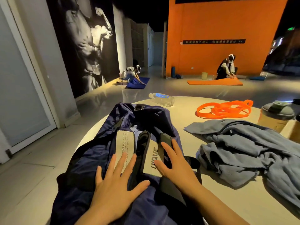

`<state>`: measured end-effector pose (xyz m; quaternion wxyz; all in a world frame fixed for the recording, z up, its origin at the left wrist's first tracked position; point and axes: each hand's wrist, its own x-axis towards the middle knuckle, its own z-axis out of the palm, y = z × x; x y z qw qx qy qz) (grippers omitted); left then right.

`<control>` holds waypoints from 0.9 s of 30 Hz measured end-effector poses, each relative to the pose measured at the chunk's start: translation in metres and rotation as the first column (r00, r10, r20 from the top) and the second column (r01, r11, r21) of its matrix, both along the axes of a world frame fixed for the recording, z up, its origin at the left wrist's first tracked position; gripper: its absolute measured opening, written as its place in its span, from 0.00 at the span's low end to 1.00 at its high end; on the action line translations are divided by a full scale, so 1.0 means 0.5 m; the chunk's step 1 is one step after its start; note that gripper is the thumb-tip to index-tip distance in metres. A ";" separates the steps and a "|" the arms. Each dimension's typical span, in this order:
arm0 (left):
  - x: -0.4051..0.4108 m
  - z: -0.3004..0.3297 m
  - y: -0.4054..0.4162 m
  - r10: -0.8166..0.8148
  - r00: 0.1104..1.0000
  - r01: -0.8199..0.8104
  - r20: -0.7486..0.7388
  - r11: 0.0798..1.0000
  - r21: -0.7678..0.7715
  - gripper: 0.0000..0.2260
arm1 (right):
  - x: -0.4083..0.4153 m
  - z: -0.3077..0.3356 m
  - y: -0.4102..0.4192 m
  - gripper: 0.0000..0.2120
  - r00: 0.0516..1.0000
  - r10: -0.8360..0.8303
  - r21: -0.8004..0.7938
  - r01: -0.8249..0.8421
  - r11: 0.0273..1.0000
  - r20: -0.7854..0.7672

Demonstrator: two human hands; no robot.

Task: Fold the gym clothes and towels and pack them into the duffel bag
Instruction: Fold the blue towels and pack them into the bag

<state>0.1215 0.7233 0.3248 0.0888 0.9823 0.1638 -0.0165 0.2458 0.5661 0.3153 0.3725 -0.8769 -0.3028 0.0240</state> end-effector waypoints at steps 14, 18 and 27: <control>0.123 0.071 0.038 -0.068 0.996 0.063 0.054 0.995 0.079 0.36 | -0.111 -0.076 -0.262 0.43 0.964 -0.142 -0.322 0.210 0.923 0.224; 0.110 0.082 -0.084 -0.224 0.934 0.216 0.278 0.975 0.060 0.21 | -0.101 -0.081 -0.262 0.63 0.960 -0.160 -0.301 0.227 0.926 0.230; 0.112 -0.068 -0.178 -0.380 0.918 0.340 0.113 0.901 0.268 0.25 | -0.103 -0.082 -0.267 0.30 0.900 -0.146 -0.210 0.250 0.945 0.412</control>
